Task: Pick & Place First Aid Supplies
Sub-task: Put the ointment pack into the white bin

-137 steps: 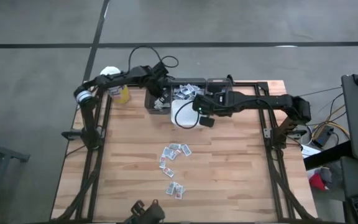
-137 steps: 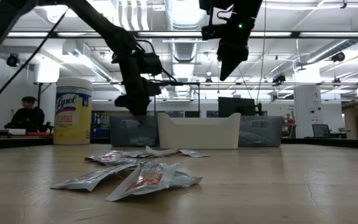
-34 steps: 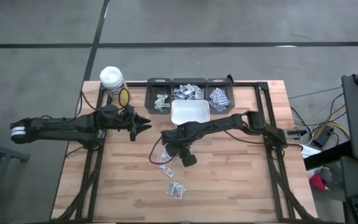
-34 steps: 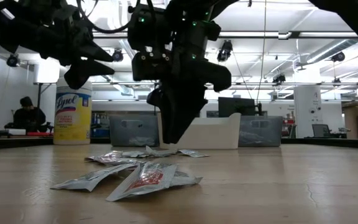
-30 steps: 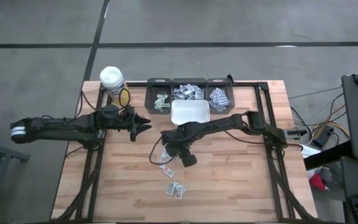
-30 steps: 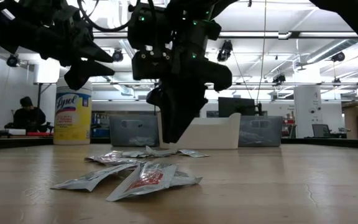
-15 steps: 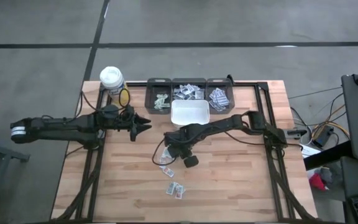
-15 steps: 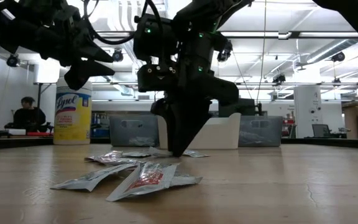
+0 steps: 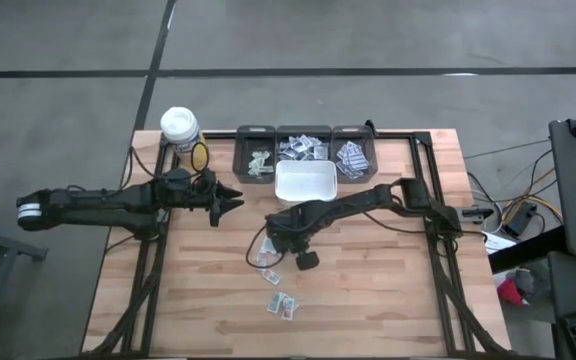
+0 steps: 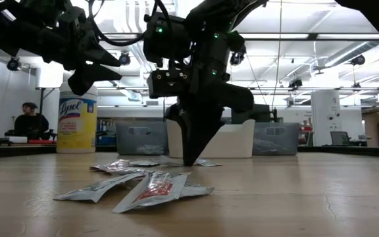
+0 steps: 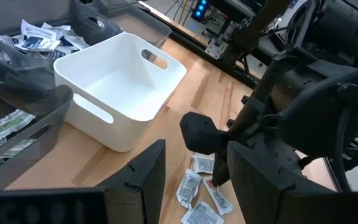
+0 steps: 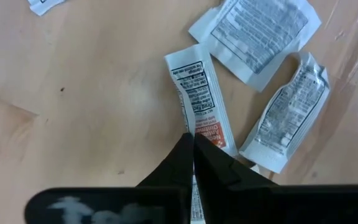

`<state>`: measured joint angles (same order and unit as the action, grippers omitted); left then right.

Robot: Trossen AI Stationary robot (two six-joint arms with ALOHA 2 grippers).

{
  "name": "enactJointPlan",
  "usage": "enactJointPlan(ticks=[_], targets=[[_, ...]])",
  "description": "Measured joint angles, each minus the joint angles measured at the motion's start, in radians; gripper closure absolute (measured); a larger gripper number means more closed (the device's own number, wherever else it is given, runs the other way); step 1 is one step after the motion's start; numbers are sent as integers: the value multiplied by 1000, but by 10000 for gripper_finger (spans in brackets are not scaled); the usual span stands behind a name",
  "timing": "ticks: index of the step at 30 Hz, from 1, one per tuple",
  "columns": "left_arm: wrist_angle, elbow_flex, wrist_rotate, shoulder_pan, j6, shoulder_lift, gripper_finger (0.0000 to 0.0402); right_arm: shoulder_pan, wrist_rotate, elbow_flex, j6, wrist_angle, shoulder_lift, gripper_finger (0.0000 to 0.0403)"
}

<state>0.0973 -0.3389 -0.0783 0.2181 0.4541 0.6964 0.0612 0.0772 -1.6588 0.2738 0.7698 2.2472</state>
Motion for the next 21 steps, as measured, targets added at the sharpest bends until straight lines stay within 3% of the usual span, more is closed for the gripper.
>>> enactJointPlan(ticks=[8, 13, 18, 21], targets=[[7, 0, -1, 0, 0, 0, 236, -25, 159, -105, 5, 217, -26, 395], [38, 0, -3, 0, -1, 0, 236, -75, 383, -197, 34, 337, -59, 395], [78, 0, -18, 0, -15, 0, 236, -114, 574, -283, 33, 338, -57, 395], [77, 0, -25, 0, -14, 0, 236, -133, 605, -329, 18, 313, -60, 395]])
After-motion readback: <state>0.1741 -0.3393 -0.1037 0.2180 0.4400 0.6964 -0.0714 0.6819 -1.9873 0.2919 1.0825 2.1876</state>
